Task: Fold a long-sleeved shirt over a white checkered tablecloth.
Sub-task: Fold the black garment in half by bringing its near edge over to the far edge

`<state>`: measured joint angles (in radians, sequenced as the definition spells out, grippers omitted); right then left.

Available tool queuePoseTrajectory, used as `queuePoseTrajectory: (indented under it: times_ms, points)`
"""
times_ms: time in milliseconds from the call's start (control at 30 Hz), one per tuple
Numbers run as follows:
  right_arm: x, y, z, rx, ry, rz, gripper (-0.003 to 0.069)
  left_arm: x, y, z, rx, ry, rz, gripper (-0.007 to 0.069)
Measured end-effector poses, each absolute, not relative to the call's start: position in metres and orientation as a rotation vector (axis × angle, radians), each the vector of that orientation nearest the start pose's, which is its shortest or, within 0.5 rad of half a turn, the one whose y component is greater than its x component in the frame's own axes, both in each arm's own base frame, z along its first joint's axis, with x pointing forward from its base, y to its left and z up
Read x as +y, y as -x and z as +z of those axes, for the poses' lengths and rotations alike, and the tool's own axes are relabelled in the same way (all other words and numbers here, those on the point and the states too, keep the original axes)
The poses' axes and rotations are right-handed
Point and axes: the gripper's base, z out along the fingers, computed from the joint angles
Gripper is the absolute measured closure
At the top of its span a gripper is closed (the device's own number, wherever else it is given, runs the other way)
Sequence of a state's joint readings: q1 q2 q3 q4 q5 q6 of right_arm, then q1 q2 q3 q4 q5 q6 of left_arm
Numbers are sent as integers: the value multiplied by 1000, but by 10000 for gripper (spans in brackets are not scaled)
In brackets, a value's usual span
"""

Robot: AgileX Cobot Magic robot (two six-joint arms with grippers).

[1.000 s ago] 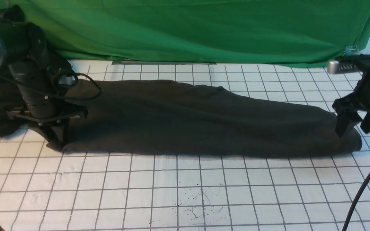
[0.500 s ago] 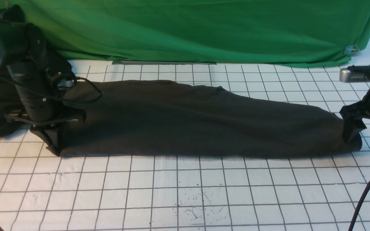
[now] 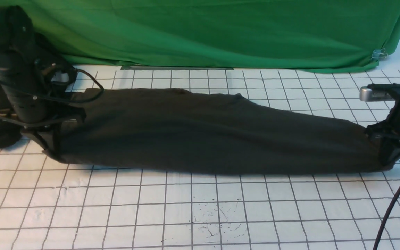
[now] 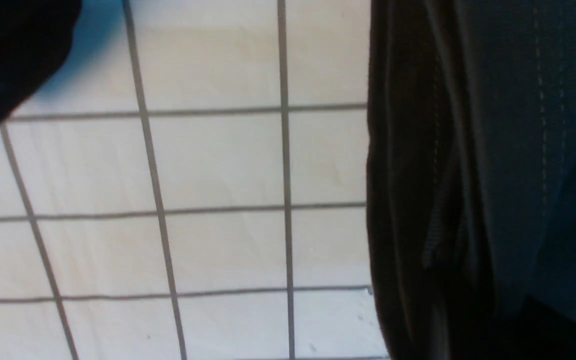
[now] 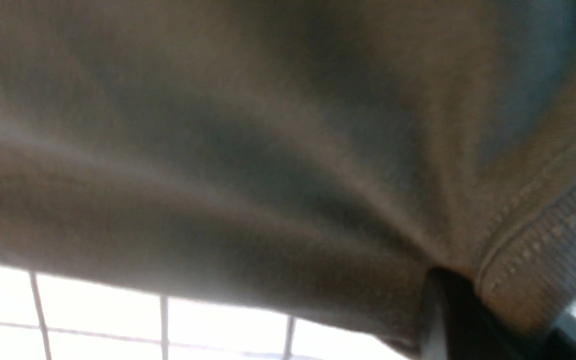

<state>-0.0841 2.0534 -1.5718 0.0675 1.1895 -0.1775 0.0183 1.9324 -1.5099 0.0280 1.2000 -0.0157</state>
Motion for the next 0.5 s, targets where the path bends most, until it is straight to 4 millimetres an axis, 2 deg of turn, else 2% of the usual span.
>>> queuePoseTrajectory:
  times_ms: [33,100,167,333,433,500]
  points:
    - [-29,-402,188,3146,102,98,630,10,-382,221,3108,42,38,620]
    - [-34,-389,195,3166,57,94,628,14,-363,218,3147,81,29,620]
    - [-36,-384,198,3171,38,95,625,15,-353,216,3167,116,25,620]
    - [-36,-369,198,3201,19,85,599,12,-323,212,3220,164,-32,620]
    - [-37,-366,197,3212,-7,75,538,11,-316,208,3240,166,-45,620]
    - [-37,-366,197,3212,-28,66,463,11,-315,206,3238,163,-39,615]
